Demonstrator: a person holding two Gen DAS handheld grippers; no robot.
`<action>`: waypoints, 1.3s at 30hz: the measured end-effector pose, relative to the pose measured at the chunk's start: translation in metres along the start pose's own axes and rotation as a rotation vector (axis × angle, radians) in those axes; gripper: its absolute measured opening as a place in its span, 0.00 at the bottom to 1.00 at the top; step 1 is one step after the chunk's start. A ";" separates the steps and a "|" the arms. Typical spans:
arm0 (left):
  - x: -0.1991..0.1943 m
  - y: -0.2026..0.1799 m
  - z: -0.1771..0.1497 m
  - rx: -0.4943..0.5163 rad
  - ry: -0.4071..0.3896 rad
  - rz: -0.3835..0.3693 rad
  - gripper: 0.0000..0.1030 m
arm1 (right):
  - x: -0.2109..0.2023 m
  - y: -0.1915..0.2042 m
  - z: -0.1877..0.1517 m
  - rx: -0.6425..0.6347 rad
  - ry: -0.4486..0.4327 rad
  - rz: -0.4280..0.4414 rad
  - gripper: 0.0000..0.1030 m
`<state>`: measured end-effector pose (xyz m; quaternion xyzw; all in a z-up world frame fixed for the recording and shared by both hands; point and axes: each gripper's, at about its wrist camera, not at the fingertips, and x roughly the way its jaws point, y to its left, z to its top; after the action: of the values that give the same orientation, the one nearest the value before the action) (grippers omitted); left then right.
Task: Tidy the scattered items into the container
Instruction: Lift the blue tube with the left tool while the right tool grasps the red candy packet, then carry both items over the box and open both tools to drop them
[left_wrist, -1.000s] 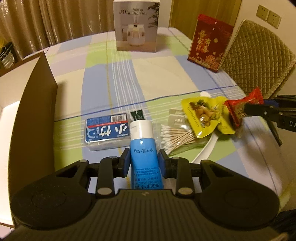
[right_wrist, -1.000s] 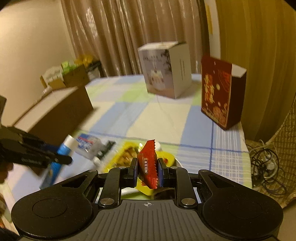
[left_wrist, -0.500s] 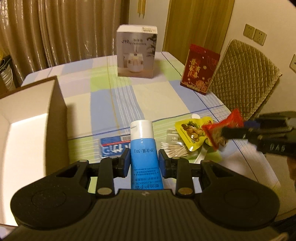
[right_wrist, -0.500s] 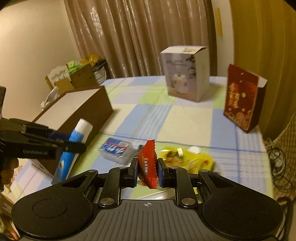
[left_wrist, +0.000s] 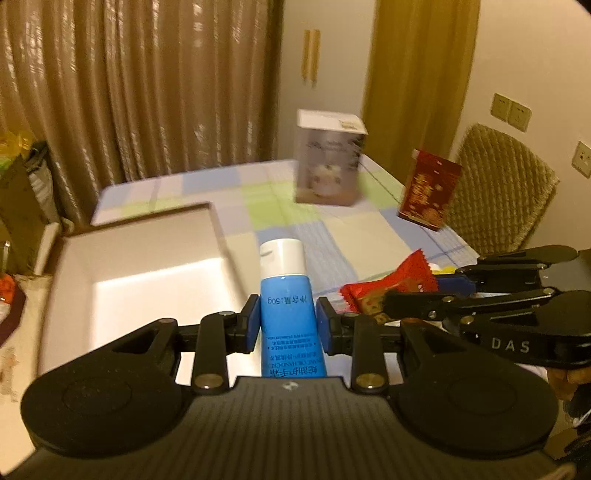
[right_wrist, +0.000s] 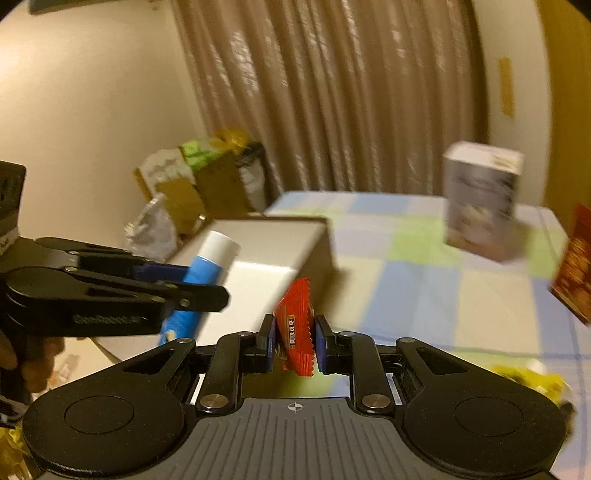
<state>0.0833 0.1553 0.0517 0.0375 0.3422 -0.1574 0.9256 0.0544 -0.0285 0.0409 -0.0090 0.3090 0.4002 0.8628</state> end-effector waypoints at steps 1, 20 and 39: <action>-0.004 0.011 0.000 -0.001 -0.007 0.008 0.26 | 0.008 0.010 0.004 -0.009 -0.008 0.008 0.23; 0.103 0.169 0.023 -0.004 0.154 0.048 0.26 | 0.222 0.040 0.058 -0.055 0.181 -0.096 0.23; 0.224 0.231 0.044 -0.028 0.364 0.046 0.26 | 0.323 0.020 0.084 -0.169 0.320 -0.123 0.23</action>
<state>0.3442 0.3065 -0.0678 0.0602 0.5054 -0.1218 0.8521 0.2425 0.2278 -0.0611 -0.1639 0.4065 0.3647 0.8215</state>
